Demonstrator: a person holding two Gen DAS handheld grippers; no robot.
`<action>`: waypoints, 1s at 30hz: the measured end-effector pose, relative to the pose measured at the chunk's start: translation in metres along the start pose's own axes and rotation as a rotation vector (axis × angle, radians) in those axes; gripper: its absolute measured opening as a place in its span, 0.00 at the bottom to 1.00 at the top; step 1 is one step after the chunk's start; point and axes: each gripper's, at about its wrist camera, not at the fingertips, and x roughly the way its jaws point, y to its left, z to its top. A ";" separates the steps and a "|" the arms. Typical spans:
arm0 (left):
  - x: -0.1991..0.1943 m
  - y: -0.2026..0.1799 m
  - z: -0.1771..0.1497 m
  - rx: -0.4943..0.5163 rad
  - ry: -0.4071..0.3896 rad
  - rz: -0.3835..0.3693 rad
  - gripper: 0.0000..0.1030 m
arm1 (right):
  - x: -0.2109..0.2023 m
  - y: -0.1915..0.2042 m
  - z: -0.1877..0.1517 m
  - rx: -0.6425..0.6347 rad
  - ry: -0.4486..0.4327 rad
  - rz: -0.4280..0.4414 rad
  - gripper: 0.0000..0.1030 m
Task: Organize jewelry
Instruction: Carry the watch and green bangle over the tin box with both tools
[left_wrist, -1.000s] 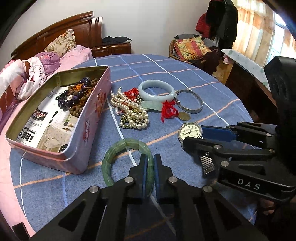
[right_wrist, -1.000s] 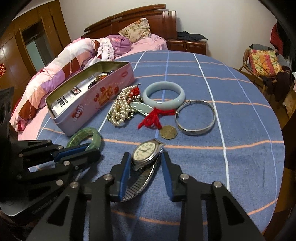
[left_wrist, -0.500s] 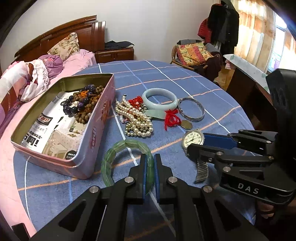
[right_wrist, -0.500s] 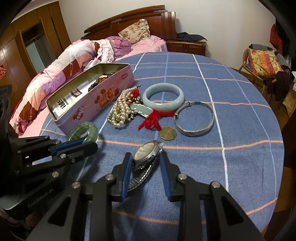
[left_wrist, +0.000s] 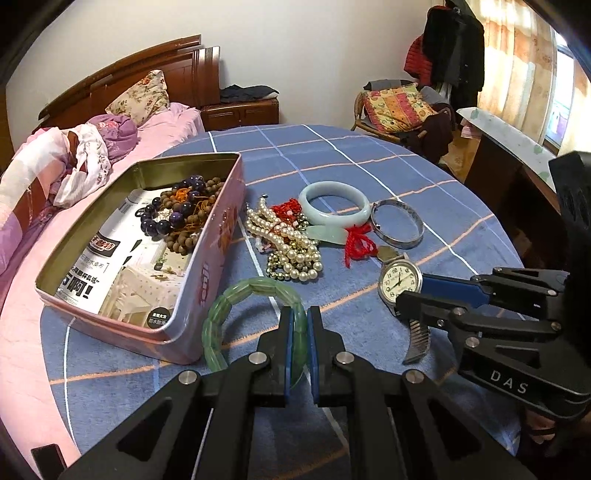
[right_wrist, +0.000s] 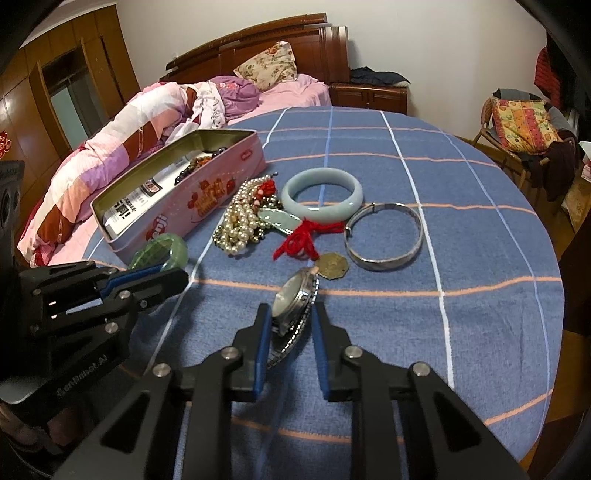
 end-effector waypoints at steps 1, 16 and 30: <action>0.000 0.001 0.001 -0.001 -0.004 0.002 0.06 | 0.000 0.000 0.000 0.000 -0.001 -0.001 0.23; -0.006 0.003 0.010 -0.007 -0.035 0.022 0.06 | -0.002 -0.001 -0.001 0.001 -0.016 -0.011 0.21; -0.027 0.011 0.027 -0.019 -0.103 0.041 0.06 | -0.010 -0.001 0.007 -0.002 -0.050 -0.019 0.19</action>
